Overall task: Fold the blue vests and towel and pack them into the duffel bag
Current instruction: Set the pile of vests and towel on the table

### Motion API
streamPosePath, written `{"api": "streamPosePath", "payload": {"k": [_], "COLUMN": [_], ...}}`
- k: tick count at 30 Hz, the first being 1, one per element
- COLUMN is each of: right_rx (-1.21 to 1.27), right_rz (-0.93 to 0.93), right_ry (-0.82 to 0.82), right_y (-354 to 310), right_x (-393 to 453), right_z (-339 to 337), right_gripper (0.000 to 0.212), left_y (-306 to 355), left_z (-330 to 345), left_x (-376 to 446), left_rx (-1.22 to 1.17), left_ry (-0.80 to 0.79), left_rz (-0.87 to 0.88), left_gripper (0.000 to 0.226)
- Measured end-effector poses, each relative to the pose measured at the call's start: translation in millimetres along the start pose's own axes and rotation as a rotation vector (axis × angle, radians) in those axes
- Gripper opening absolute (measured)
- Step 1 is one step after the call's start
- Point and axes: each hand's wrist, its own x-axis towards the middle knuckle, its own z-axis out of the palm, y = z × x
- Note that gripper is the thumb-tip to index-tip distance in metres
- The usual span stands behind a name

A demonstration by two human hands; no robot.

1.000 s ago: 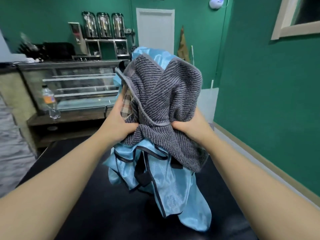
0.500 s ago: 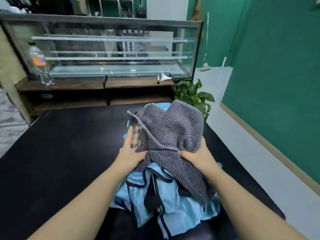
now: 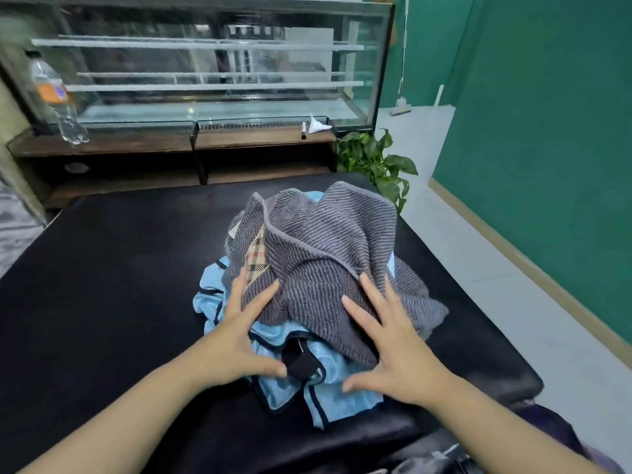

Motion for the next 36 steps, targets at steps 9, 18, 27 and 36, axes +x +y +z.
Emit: {"api": "streamPosePath", "payload": {"k": [9,18,27,36], "right_rx": [-0.412,-0.382,-0.419,-0.427], "right_rz": [0.038,0.192,0.292,0.345], "right_ry": [-0.036,0.060,-0.101,-0.108], "right_y": [21,84,138,143], "right_x": [17,73,152,160], "right_z": [39,34,14,15], "right_gripper": [0.131,0.131,0.083,0.065], "left_y": [-6,-1,6,8], "left_z": [25,26,18,22], "left_x": [33,121,207,199], "left_rx": [0.093,0.007,-0.151,-0.181], "left_ry": [0.016,0.067,0.176,0.219], "left_rz": [0.035,0.035,0.015,0.046], "left_gripper": [0.136,0.115,0.079,0.070]}}
